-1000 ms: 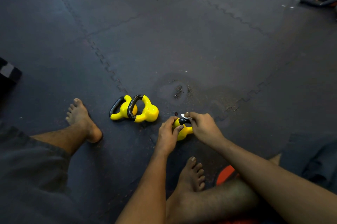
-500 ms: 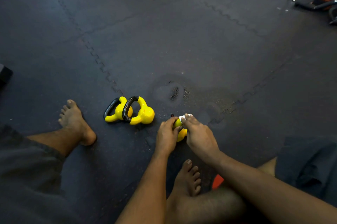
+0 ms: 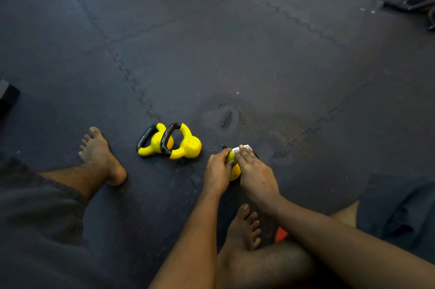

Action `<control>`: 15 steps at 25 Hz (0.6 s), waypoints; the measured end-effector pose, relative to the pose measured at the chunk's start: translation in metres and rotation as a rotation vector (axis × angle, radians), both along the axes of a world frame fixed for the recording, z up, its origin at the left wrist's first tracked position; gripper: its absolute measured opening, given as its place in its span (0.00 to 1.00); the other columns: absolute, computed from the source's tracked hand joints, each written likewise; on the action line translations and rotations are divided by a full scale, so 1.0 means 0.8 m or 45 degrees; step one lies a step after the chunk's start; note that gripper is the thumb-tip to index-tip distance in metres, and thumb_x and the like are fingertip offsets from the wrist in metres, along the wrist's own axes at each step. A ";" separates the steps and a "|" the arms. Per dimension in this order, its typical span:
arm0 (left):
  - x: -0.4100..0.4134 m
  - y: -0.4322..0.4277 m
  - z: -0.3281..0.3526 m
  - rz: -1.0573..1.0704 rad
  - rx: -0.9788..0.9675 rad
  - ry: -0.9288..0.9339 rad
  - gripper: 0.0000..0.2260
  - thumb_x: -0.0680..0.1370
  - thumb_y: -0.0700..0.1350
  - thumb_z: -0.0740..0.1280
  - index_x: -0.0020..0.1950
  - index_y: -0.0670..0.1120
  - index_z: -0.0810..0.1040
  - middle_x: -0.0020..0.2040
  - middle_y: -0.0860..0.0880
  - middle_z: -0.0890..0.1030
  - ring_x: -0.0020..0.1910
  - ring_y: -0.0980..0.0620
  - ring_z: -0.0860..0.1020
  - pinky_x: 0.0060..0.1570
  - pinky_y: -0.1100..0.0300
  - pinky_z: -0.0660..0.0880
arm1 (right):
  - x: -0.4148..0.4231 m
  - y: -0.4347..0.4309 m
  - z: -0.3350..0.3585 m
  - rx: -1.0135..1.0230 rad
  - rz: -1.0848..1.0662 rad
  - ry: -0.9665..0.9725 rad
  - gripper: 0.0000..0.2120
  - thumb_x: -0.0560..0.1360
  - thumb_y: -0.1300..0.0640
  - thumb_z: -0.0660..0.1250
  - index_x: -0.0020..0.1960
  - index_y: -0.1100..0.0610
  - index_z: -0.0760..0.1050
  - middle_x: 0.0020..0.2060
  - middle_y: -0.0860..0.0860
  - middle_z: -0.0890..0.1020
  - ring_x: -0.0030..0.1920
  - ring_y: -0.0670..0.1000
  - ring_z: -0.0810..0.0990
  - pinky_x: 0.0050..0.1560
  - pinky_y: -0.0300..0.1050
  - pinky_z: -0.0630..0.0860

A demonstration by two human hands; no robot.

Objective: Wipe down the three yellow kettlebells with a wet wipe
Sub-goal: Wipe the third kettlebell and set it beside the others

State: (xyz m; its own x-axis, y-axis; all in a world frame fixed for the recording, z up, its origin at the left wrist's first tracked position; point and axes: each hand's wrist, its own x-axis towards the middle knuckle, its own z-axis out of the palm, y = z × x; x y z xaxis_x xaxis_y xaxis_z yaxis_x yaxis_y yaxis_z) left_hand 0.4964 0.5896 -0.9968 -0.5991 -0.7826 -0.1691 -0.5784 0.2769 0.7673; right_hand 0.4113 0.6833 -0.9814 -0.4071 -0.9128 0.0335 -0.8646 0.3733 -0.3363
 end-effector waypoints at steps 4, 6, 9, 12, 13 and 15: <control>-0.001 0.000 0.002 0.013 0.038 -0.025 0.18 0.78 0.44 0.68 0.68 0.49 0.76 0.57 0.41 0.80 0.58 0.43 0.76 0.56 0.56 0.71 | -0.008 -0.008 0.003 -0.045 -0.201 -0.154 0.26 0.80 0.64 0.55 0.78 0.54 0.59 0.77 0.52 0.61 0.77 0.49 0.59 0.71 0.45 0.65; -0.001 -0.001 0.001 0.002 0.039 -0.023 0.18 0.78 0.45 0.68 0.68 0.49 0.76 0.58 0.40 0.80 0.58 0.43 0.76 0.57 0.56 0.71 | -0.001 -0.004 0.000 -0.030 -0.181 -0.136 0.27 0.80 0.65 0.54 0.78 0.55 0.56 0.78 0.53 0.59 0.78 0.50 0.56 0.73 0.45 0.63; -0.003 -0.004 0.003 0.009 0.045 -0.020 0.18 0.78 0.44 0.68 0.68 0.48 0.76 0.59 0.41 0.80 0.60 0.43 0.76 0.58 0.55 0.71 | 0.004 0.002 -0.004 -0.008 -0.053 -0.069 0.28 0.80 0.66 0.54 0.79 0.57 0.54 0.78 0.54 0.57 0.78 0.50 0.52 0.75 0.44 0.58; -0.005 -0.003 0.002 0.022 0.067 -0.020 0.18 0.78 0.45 0.68 0.68 0.48 0.76 0.58 0.40 0.80 0.59 0.43 0.76 0.57 0.56 0.71 | -0.006 0.006 -0.005 -0.010 -0.292 -0.187 0.29 0.79 0.66 0.54 0.79 0.54 0.55 0.77 0.53 0.61 0.76 0.52 0.61 0.71 0.47 0.65; -0.005 -0.003 0.001 0.029 0.073 -0.025 0.18 0.78 0.45 0.68 0.68 0.49 0.76 0.58 0.40 0.80 0.59 0.43 0.76 0.56 0.56 0.71 | -0.008 0.008 -0.005 0.002 -0.425 -0.240 0.29 0.80 0.66 0.53 0.79 0.53 0.55 0.76 0.53 0.63 0.74 0.55 0.66 0.69 0.49 0.68; -0.005 -0.003 -0.002 0.038 0.072 -0.024 0.17 0.78 0.45 0.68 0.67 0.49 0.77 0.57 0.40 0.80 0.58 0.43 0.76 0.55 0.56 0.71 | -0.002 0.008 -0.005 0.010 -0.500 -0.263 0.28 0.80 0.64 0.53 0.79 0.54 0.55 0.74 0.54 0.67 0.70 0.58 0.71 0.65 0.52 0.71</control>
